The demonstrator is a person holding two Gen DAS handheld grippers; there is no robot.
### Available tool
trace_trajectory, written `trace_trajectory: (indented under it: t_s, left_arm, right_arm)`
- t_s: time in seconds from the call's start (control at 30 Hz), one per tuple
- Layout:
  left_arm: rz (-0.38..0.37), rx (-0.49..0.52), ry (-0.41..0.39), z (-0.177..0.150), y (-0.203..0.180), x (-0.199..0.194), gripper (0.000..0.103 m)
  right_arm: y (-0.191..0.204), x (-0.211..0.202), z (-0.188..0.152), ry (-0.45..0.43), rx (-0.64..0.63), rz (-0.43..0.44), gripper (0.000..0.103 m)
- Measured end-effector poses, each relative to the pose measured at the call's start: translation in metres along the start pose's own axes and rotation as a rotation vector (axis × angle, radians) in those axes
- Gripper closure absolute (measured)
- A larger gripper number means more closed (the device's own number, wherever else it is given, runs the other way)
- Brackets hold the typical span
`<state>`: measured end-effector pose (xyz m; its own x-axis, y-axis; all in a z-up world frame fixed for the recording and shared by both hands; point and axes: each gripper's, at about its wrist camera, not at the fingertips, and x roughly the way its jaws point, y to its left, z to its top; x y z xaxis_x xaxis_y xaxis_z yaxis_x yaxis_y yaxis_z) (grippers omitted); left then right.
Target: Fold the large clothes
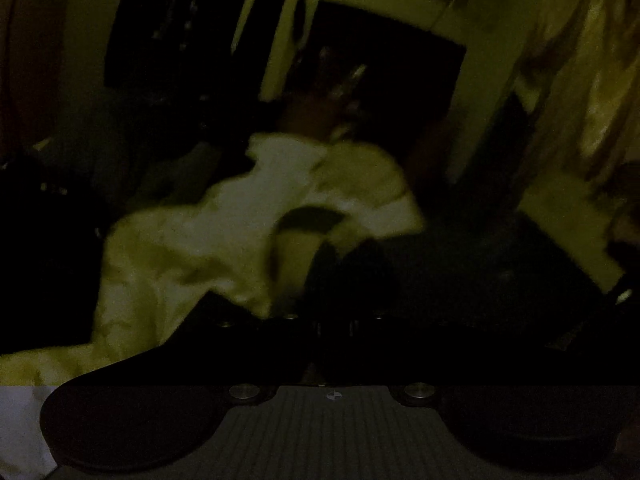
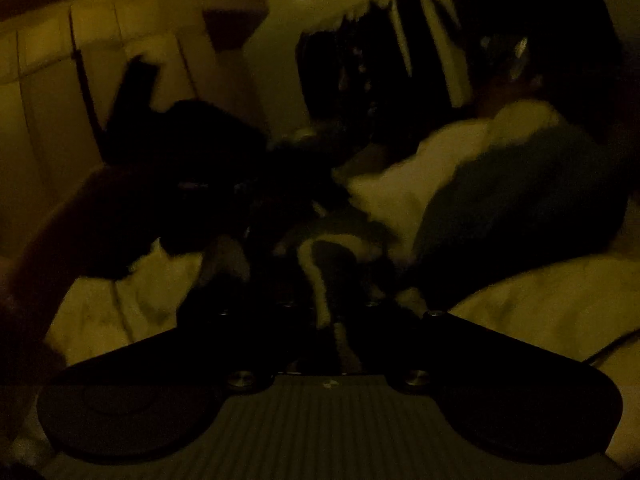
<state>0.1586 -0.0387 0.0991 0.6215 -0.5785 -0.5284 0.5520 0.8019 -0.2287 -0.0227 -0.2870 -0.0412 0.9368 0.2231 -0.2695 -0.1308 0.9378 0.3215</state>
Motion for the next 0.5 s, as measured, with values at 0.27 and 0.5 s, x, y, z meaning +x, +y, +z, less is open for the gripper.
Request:
trace_trajectory:
  t_s: [0.27,0.5]
  left_arm:
    - [-0.038,0.013,-0.332,0.01,-0.03,-0.136,0.036]
    - [-0.041,0.048,-0.611,0.013,-0.053,-0.252,0.037]
  right_arm:
    - [0.031,-0.075,0.062,-0.324,-0.089,-0.039,0.093]
    - [0.071,-0.147,0.129,-0.587,-0.202,0.01,0.096]
